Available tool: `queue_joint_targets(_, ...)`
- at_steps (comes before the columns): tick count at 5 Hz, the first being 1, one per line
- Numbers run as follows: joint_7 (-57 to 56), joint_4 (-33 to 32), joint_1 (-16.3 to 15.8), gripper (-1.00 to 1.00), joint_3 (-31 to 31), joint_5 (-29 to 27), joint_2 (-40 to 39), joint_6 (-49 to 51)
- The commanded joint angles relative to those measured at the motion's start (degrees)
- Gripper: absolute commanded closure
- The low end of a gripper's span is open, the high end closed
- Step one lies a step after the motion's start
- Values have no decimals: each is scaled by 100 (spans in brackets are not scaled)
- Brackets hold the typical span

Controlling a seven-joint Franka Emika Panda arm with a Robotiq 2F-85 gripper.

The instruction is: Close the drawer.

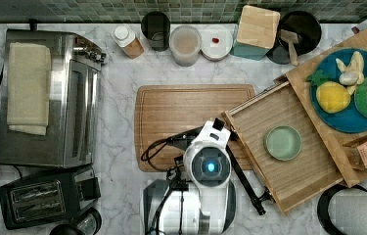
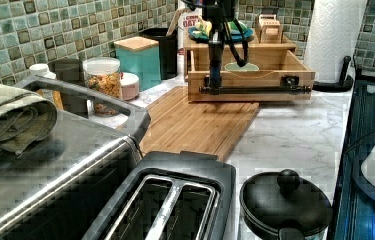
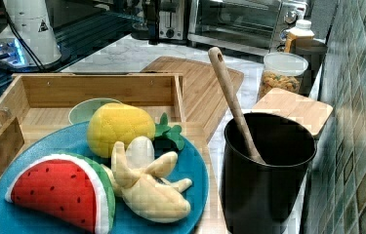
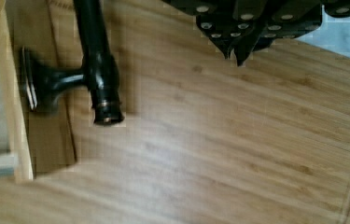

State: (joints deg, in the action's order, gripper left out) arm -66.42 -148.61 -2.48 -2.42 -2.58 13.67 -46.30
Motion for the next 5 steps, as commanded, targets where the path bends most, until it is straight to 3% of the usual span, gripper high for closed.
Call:
queue_joint_targets(1, -635, -846, 6, 100, -17, 423, 318, -605)
queue_joint_targets(3, -751, -1267, 104, 100, -61, 964, 516, -592)
queue_joint_targets(5, -735, -1850, 296, 100, -239, 1459, 789, -1363)
